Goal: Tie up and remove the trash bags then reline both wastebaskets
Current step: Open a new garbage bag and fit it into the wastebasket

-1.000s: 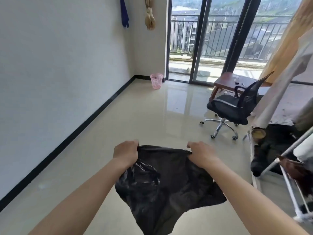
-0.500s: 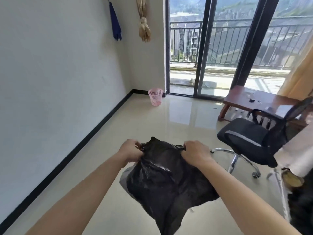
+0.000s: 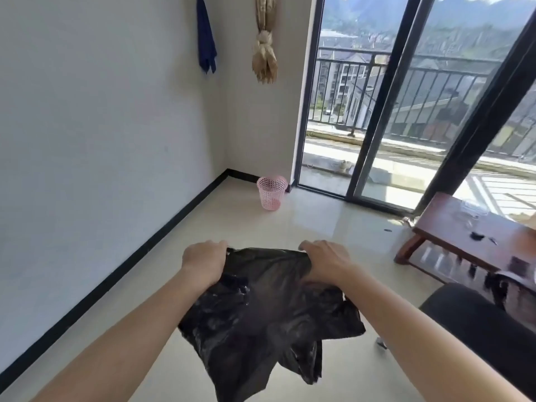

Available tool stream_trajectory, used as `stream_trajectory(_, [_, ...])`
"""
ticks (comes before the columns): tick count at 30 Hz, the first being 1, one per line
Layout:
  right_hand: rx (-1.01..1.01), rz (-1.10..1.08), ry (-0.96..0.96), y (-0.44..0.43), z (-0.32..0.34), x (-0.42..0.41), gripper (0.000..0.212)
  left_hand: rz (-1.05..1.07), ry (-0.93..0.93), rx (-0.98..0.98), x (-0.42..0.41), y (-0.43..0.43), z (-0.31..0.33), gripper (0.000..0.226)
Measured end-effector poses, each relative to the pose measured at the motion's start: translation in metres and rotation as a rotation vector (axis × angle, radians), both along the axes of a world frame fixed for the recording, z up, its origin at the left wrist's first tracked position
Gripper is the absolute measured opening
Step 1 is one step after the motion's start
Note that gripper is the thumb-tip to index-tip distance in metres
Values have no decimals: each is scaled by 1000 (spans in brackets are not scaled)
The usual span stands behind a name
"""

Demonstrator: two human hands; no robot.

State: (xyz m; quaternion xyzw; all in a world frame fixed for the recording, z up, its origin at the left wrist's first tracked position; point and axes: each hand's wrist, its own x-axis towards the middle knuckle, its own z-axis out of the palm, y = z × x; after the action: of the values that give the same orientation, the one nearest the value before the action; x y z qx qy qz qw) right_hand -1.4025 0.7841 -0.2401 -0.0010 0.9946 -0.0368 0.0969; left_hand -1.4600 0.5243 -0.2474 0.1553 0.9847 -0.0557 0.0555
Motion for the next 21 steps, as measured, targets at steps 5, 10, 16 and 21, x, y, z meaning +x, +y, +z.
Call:
stream_trajectory(5, [-46, -128, 47, 63, 14, -131, 61, -67, 40, -125, -142, 55, 21, 33])
stream_trajectory(10, [-121, -195, 15, 118, -20, -263, 58, -95, -57, 117, -283, 114, -11, 30])
stream_trajectory(16, [-112, -213, -27, 186, -62, -450, 47, -89, -251, 28, -471, 178, -42, 62])
stream_trajectory(21, [-87, -288, 58, 232, -38, -611, 32, -139, -61, 104, -616, 211, -13, 61])
